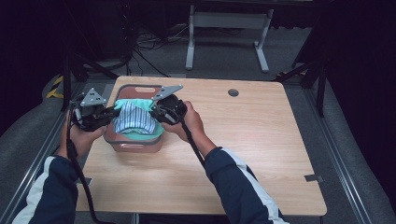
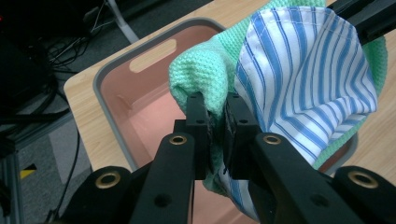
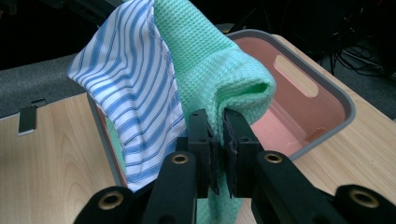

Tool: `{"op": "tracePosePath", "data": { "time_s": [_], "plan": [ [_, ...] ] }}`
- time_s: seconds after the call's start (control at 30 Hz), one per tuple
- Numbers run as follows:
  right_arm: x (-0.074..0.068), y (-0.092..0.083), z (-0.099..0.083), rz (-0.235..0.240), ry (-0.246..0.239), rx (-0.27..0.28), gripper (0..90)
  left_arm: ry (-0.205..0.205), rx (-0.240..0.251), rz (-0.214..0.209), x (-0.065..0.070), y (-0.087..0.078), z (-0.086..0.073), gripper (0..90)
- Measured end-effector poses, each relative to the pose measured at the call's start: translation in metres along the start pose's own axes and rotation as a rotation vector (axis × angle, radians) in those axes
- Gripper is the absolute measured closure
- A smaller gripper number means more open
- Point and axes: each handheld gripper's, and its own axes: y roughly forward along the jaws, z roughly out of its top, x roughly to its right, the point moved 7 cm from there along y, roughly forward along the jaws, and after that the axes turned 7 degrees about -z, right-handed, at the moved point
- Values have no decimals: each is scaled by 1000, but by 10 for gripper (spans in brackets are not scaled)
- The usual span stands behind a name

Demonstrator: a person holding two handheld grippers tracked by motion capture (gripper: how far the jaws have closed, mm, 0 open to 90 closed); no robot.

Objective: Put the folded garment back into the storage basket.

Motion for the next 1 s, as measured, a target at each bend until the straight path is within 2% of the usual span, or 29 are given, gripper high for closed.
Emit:
{"op": "tracePosePath", "data": {
  "time_s": [0.13, 0.47, 0.5, 0.6, 0.63, 0.7, 0.77, 0.87, 1.0],
  "plan": [
    [-1, 12, 2, 1, 8, -14, 826, -23, -15, 4, -7, 3, -6, 823],
    [-2, 39, -1, -3, -3, -57, 825, -42, -44, 11, -22, 17, -18, 823],
    [-2, 42, -2, -4, -3, -63, 824, -42, -60, 12, -24, 20, -20, 823],
    [-1, 52, -7, 1, 11, -85, 824, -46, -54, 16, -26, 28, -25, 820],
    [0, 55, -11, -1, 9, -103, 823, -64, -54, 9, -25, 30, -26, 820],
    [0, 57, -12, -2, 13, -108, 822, -65, -57, 15, -25, 33, -29, 820],
    [2, 59, -16, -5, 15, -125, 820, -49, -79, 26, -24, 39, -33, 820],
    [2, 62, -18, -7, 22, -138, 817, -60, -79, 28, -24, 42, -35, 815],
    [0, 66, -23, -15, 1, -161, 803, -56, -88, 37, -23, 46, -37, 804]
  ]
}}
